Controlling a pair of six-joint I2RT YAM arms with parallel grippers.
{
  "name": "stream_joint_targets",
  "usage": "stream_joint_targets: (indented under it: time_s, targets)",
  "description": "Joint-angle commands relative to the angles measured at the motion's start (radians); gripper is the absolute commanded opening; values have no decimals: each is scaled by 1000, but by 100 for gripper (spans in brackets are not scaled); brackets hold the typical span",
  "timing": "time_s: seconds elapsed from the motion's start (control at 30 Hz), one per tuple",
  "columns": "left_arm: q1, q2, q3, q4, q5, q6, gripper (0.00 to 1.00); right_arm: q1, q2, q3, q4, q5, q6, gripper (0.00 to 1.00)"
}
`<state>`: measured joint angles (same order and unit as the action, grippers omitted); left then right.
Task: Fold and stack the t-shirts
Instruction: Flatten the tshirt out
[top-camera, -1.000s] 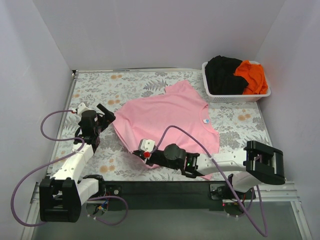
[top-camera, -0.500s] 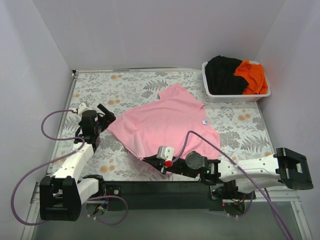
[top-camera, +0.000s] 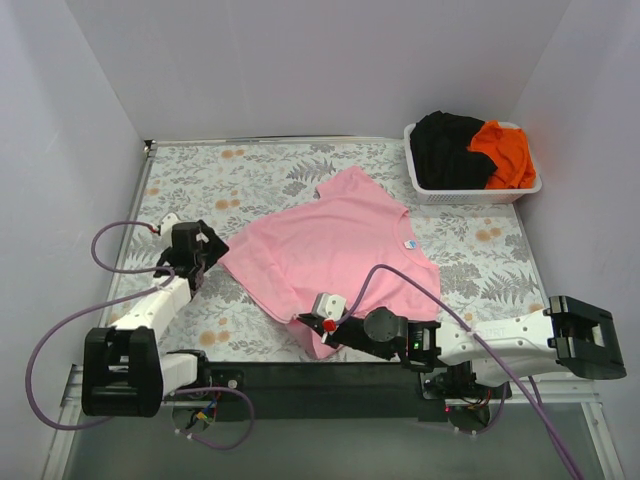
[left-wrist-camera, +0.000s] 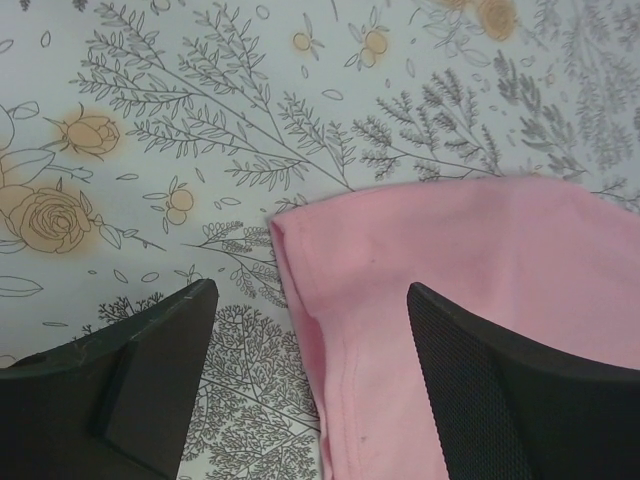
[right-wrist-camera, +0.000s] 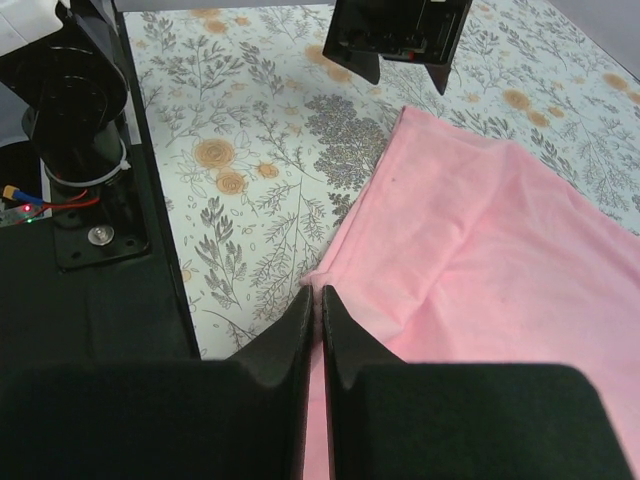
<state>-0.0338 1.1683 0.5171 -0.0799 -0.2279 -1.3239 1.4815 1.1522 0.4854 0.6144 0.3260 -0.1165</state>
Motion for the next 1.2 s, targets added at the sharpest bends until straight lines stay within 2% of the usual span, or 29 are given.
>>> stream_joint_targets:
  time_s: [0.0,0.2,0.5,0.63,0.8,0.83,0.93,1.17]
  targets:
    - [6,46,27,-12,-5,6,70,5,-35,-2,25,5,9,1]
    - [6,138,66,15,2,25,57,5,-101,-42,33,-27,24,1]
    - [6,264,139,32,-17,57,55,5,-83,-48,62,-91,46,1]
    - [6,300,147,26,4,71,46,5,-77,-50,73,-94,51,1]
    - [6,292,133,29,-7,78,40,5,-71,-45,76,-102,51,1]
    - [6,295,142,31,-10,84,36,5,-69,-45,77,-102,51,1]
    - [6,318,164,26,-2,100,0,5,-68,-47,81,-102,51,1]
    - [6,356,239,17,-27,117,0,5,-2,-19,84,-103,48,1]
